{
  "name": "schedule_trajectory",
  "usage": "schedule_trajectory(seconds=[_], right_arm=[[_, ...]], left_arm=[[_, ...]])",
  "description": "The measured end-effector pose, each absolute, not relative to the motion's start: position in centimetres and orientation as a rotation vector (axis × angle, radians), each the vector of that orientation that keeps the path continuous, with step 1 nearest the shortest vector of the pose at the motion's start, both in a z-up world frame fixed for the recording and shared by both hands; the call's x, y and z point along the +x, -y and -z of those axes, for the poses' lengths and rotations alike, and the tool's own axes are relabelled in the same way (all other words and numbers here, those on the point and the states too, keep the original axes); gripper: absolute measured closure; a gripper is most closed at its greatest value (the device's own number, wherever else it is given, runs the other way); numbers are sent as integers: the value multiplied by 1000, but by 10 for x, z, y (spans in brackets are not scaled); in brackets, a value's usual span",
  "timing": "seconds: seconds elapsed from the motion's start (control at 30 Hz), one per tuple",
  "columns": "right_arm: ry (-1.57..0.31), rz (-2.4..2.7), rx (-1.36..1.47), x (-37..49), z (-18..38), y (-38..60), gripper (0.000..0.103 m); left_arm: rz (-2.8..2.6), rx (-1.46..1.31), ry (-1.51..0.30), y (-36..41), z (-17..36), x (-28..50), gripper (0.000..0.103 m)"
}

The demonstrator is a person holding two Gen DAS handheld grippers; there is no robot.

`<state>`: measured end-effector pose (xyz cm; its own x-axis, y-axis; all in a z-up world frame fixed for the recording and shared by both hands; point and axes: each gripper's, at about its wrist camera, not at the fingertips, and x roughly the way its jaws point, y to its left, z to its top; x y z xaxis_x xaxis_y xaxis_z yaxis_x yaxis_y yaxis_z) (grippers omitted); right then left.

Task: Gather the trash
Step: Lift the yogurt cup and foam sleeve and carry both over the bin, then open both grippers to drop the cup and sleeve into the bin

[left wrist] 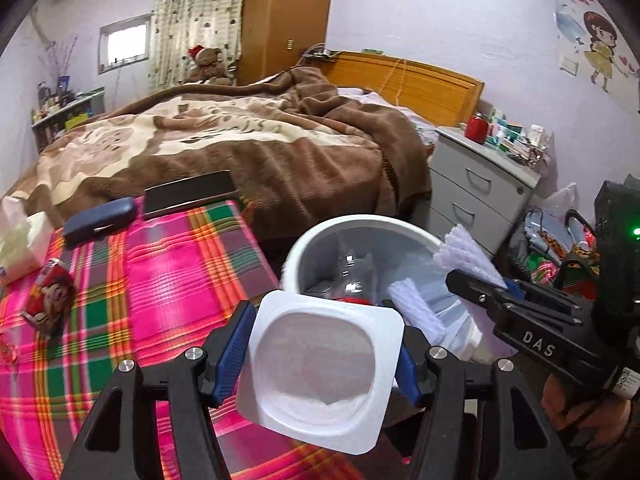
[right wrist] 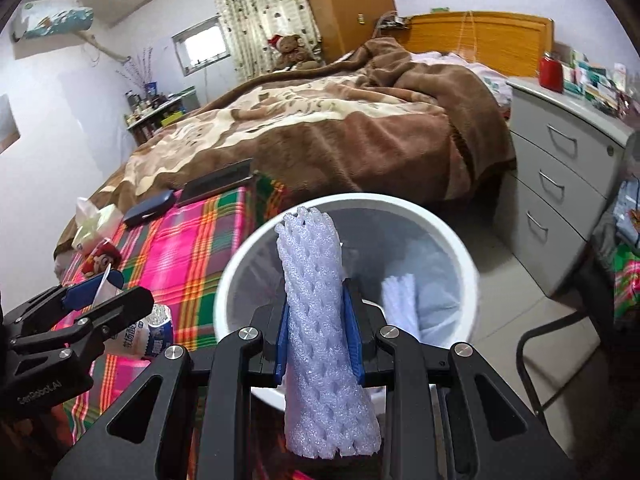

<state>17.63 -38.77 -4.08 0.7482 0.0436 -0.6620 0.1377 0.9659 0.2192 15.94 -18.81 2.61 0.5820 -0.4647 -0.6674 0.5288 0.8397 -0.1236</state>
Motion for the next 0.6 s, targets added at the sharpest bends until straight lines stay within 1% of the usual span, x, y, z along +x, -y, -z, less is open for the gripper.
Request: schedule_trajectory(seconds=[0.6], right_arm=[[-806, 105, 286, 190, 67, 430, 78]], left_arm=[[655, 117, -808, 259, -1, 187, 40]])
